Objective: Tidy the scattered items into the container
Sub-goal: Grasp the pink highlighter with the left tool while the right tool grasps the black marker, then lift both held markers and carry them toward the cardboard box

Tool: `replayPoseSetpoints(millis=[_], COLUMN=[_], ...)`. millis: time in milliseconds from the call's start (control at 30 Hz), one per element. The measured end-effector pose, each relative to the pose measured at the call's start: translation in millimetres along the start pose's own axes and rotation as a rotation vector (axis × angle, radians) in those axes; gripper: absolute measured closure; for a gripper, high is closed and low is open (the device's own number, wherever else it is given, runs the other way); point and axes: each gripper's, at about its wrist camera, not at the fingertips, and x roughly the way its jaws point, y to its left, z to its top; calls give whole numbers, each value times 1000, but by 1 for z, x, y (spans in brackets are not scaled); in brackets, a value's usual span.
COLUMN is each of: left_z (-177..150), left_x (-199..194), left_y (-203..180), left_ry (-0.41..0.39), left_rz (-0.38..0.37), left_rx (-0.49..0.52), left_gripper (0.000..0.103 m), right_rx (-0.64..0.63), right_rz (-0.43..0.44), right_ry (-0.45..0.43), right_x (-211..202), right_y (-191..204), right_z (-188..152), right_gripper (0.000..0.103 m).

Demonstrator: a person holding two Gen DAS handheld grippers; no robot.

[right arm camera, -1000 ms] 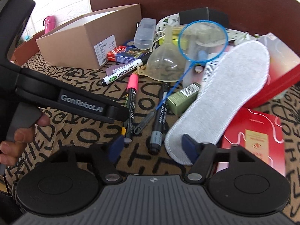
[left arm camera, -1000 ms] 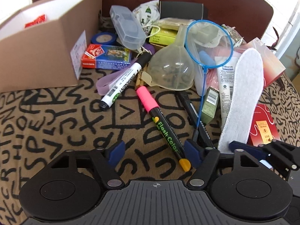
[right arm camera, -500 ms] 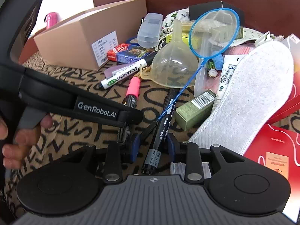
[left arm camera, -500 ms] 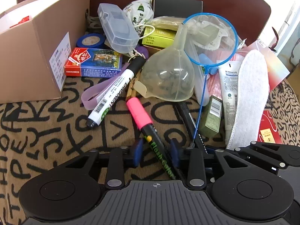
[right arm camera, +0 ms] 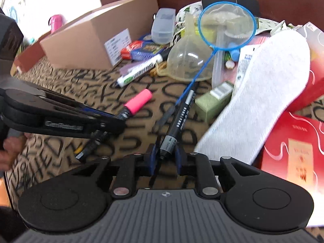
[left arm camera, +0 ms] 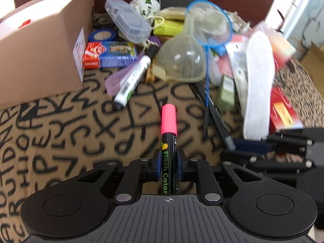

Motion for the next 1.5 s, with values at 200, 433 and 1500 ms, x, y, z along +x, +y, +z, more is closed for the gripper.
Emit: replayPoseSetpoints(millis=[200,433,1500], left_z=[-5,-7,-23], left_x=[2,5,-6], left_y=[-2,0,4], left_ry=[-6,-23,-34], left_rz=[8,-5,-16], left_rx=[11,-3,18], left_gripper=[89,82,83], right_rx=[26,82,35], right_rz=[-26,-40,-61], right_ry=[4,-24,40], right_x=[3,22,-3], right_y=[-2,-9,-1], right_z=[7,27,-1], right_gripper=[81,75,86])
